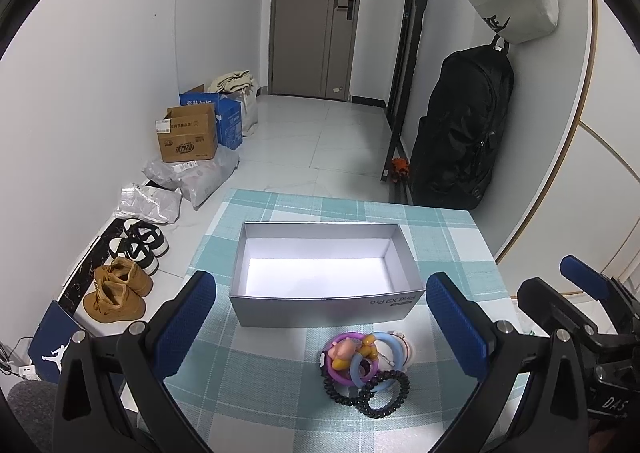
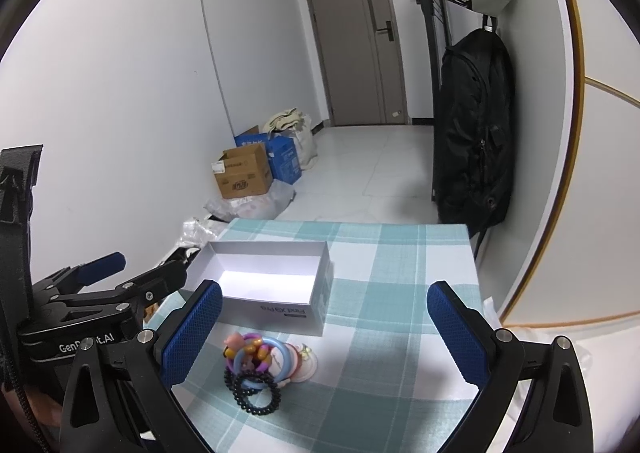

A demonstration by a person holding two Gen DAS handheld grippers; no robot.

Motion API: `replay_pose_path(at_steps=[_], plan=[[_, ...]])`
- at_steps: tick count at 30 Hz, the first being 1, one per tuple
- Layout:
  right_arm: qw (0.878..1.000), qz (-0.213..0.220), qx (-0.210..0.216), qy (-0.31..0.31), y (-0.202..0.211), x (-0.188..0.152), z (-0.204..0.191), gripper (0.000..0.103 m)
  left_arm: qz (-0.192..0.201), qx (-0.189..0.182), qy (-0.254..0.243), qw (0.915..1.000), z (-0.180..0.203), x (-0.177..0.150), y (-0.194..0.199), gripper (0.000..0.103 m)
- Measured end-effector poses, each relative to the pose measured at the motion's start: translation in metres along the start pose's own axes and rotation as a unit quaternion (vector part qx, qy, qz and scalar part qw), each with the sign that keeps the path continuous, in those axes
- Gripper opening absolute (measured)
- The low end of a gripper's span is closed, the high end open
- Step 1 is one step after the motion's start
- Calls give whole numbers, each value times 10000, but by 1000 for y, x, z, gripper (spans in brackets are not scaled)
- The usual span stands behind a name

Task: Organize jewelry

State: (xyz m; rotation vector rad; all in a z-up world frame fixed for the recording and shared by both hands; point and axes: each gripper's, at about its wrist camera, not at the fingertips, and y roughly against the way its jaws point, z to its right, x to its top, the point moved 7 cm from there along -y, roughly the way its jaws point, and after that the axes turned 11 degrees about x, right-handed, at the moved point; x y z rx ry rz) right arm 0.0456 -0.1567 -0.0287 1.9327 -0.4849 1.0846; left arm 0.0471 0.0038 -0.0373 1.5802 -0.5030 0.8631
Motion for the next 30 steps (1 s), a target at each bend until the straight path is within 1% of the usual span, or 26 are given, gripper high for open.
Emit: replay_pose_path(at_steps=[2,5,10,17,25,30], plan=[[10000,-27,-14,4,-1,-1,1,103,-33,-17,54,10000,1,-2,-2,102],[9998,-192,26,-60,-6,-6,1,103,-134,-97,130,9998,-2,-3,-5,102],[9996,-261,30,-59,-9,-8,2,103,-314,-166,196,9992,-6,-7,-12,102],[9993,-347,39,-100,-13,-9,3,103,-305,-183,201,9992,-6,-5,-9,102],[9994,-326,17,-80,-12,-9,2,103,-270,-214,142,9993,-6,-5,-10,102],[9995,-301,8,-94,-11,-7,3,103,-263,-157,126,9995,-6,-5,-10,102]])
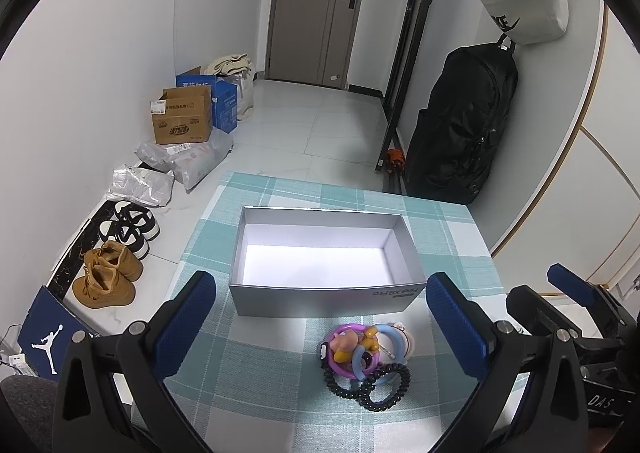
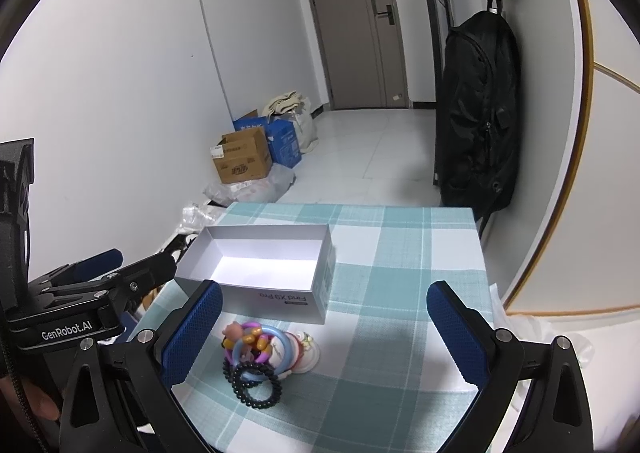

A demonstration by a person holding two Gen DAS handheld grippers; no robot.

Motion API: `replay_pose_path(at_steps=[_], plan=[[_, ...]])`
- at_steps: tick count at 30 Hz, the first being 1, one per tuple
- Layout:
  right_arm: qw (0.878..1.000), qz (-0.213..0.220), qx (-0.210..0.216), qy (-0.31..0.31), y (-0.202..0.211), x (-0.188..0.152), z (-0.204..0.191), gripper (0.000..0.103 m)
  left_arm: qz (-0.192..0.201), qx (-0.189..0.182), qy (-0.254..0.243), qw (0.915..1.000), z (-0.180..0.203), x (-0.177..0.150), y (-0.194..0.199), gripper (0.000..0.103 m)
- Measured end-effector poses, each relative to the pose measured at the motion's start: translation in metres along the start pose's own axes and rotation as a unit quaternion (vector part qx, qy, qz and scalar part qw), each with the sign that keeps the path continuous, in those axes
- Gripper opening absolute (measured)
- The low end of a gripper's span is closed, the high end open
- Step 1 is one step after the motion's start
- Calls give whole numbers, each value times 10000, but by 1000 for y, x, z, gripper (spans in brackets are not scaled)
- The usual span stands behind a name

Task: Organize jewelry

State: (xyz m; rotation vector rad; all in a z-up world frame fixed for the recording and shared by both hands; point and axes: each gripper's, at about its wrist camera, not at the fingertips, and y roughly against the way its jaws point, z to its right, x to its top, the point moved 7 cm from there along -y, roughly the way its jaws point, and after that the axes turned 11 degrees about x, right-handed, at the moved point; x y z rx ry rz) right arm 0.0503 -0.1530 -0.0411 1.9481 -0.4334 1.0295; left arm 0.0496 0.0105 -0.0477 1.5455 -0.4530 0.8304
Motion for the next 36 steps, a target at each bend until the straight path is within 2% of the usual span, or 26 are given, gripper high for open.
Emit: replay_pose_path(at_steps=[26,31,36], plan=[[10000,-33,10,19,0,0,-1,103,-63,38,-62,10000,2,-3,-1,102],[9999,-161,13,3,-7,-3,-3,103,-99,-7,-69,9999,-3,-3,-3,102],[9981,-591,147,-66,-23,-21,-8,103,-302,47,-82,9995,-18,-10,-10,102]])
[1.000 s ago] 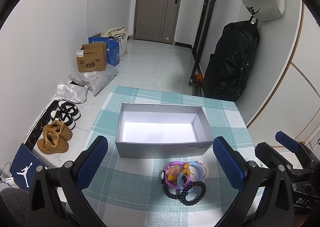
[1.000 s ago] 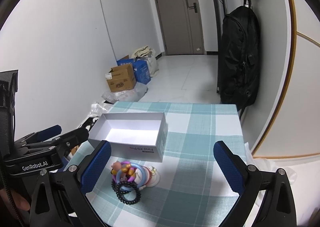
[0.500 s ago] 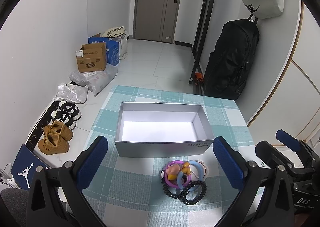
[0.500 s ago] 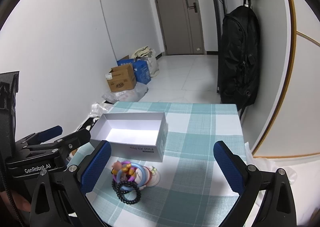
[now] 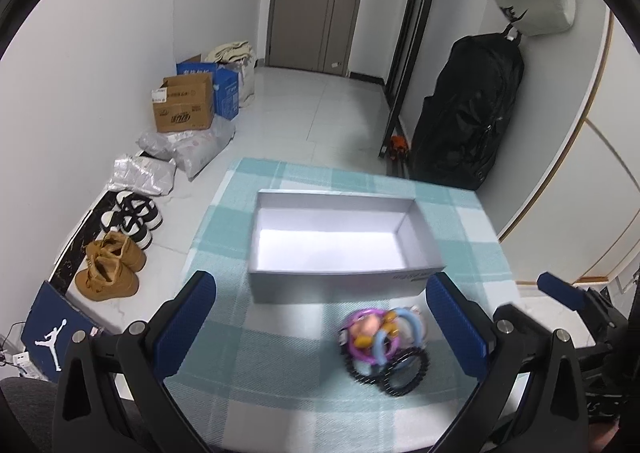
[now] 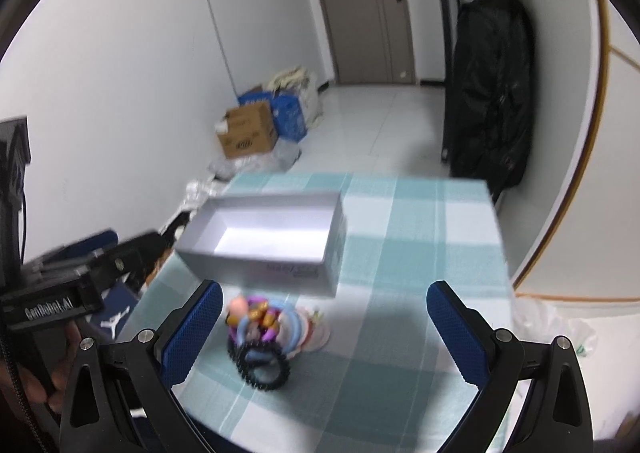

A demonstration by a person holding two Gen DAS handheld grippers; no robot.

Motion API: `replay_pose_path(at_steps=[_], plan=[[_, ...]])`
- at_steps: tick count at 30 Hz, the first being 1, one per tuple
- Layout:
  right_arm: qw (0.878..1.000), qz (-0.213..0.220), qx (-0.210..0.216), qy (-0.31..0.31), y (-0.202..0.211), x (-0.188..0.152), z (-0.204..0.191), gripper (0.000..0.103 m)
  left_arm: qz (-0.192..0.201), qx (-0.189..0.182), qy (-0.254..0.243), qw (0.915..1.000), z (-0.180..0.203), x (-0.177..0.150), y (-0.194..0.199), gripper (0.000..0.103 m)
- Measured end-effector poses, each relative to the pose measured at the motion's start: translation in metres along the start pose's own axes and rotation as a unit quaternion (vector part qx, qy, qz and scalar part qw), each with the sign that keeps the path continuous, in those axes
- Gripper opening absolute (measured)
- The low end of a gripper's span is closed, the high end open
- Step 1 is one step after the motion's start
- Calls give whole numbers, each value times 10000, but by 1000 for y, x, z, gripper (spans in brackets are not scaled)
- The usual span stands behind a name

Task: Organize jewelry
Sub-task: 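Lower the right gripper onto the pile and grasp a black coiled bracelet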

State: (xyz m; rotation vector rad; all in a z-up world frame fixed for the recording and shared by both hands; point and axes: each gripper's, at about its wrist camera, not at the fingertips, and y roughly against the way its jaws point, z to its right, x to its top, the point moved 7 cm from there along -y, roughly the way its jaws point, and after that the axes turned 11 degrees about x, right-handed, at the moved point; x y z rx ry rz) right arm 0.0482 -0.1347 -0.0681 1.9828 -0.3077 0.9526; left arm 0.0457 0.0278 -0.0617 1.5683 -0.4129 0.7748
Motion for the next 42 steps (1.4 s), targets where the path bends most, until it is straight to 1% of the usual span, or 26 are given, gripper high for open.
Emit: replay_pose_path(at_steps=[2,5,7,8,9,12,14,15,18,21,23,25,27,30,34,35,36,37,39,42], plan=[[9995,-295,74,-8,-12,-11,-4,102,-107,113,-34,9999,-9,-5,-6,102],[9971,-741,191,-17,-30,-30,-11,98,-296,114,-43,9995,-19,-13,-13,102],[9942,-1050,221,33,-42,-42,-16,90,-423,88,-29,9991,-26,-17,-18,102],[9922,-1217,246,84,-50,-48,-20,88,-492,101,-8,9987,-30,-19,-20,102],[9910,-1304,257,129,-54,-52,-23,86,-515,95,9,9986,-32,-20,-21,102],[9878,-1522,229,229,-66,-63,-30,86,-632,129,88,9979,-40,-22,-26,102],[9860,-1627,228,290,-73,-69,-34,84,-767,82,156,9969,-42,-25,-30,102],[9845,-1707,186,342,-74,-71,-35,81,-796,68,167,9967,-43,-26,-30,102],[9828,-1780,42,484,-79,-76,-37,76,-793,56,159,9967,-45,-26,-31,102],[9808,-1866,-76,565,-82,-75,-35,67,-788,57,104,9968,-45,-27,-32,102],[9804,-1888,-19,556,-81,-74,-34,62,-837,53,60,9965,-45,-30,-34,102],[9802,-1898,70,556,-81,-74,-36,50,-901,34,19,9959,-45,-33,-36,102],[9802,-1892,66,583,-81,-73,-39,48,-961,23,-30,9954,-44,-36,-37,102],[9813,-1854,171,493,-77,-72,-38,44,-1036,16,-131,9945,-41,-40,-38,102],[9825,-1812,298,312,-71,-70,-33,40,-1015,-26,-277,9945,-35,-41,-36,102],[9827,-1802,321,289,-68,-69,-33,36,-997,-37,-314,9945,-33,-41,-35,102],[9831,-1780,342,265,-67,-68,-32,23,-990,-48,-347,9945,-31,-41,-34,102],[9828,-1793,369,230,-66,-68,-31,21,-992,-71,-367,9944,-28,-42,-34,102],[9829,-1797,377,142,-64,-68,-29,21,-1000,-153,-395,9941,-23,-42,-33,102],[9812,-1890,382,45,-64,-73,-27,21,-957,-177,-516,9939,-15,-43,-30,102]])
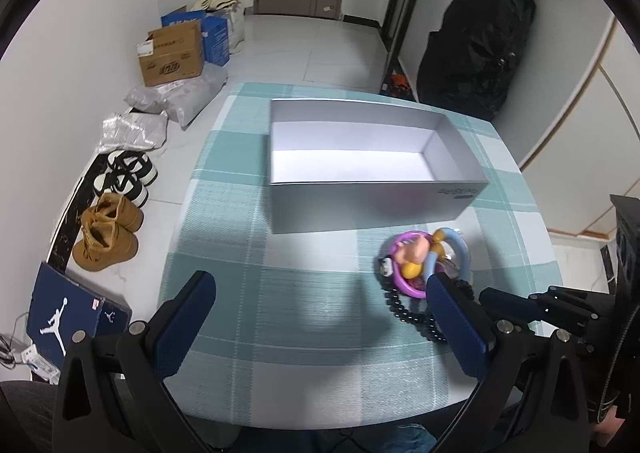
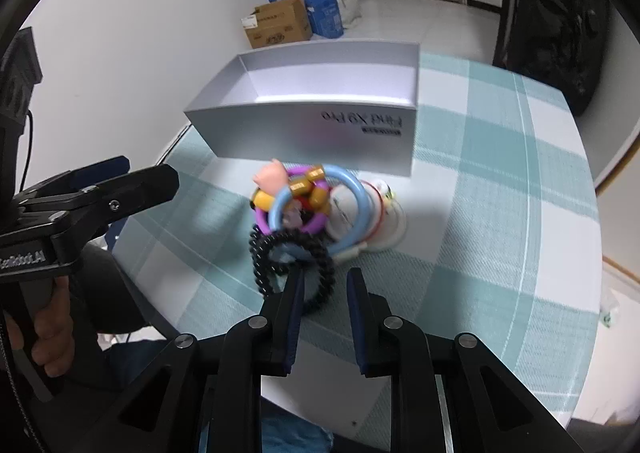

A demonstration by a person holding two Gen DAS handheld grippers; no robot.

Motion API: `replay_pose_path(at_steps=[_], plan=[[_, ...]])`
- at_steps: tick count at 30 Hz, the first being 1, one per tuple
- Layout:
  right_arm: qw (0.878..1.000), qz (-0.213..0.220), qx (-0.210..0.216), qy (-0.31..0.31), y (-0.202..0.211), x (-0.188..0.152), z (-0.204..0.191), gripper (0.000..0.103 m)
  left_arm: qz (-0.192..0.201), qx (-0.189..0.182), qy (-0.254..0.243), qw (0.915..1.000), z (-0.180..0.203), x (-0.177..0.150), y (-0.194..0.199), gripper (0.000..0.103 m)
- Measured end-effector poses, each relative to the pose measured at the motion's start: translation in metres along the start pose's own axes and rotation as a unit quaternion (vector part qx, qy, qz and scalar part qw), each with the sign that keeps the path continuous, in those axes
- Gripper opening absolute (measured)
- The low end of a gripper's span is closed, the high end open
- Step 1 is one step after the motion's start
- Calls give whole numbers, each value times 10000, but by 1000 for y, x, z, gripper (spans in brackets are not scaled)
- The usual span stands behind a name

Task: Organize jewelry
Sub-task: 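Lower the right gripper onto the pile and grasp a black coiled bracelet, then lift the black bracelet with the right gripper while the left gripper grasps the blue ring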

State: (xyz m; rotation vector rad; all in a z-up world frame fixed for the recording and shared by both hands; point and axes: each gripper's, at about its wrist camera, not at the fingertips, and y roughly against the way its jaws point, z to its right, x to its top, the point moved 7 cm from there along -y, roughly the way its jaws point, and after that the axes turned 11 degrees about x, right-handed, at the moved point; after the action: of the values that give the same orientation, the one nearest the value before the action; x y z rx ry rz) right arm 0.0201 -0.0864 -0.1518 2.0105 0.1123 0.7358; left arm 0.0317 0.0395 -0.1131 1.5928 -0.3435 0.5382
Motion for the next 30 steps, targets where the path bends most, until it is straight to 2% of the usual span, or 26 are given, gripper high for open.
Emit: replay_pose_path(at_steps=[9,11,13,16,20,25,30], plan=[[9996,-157,216,-29,-12,-1,-1,23,64,-16,-105,9999,5,-1,0,102],[9996,-212,193,64,-16,-2,0,20,108,-40,-100,9999,4,0,2,102],[9995,-218,178,173,-17,-1,-5,10,142,-91,-100,9998,7,1,3,102],[9996,-121,160,217,-11,1,-6,9,173,-244,-158,9994,12,3,3,102],[9998,132,134,55,6,2,5,8,282,-243,-362,9987,21,5,6,101],[9979,593,29,-240,41,3,28,8,404,-342,-1051,9930,45,6,12,101],[9929,961,8,-699,71,0,59,8,369,-223,-2004,9788,70,3,10,101]])
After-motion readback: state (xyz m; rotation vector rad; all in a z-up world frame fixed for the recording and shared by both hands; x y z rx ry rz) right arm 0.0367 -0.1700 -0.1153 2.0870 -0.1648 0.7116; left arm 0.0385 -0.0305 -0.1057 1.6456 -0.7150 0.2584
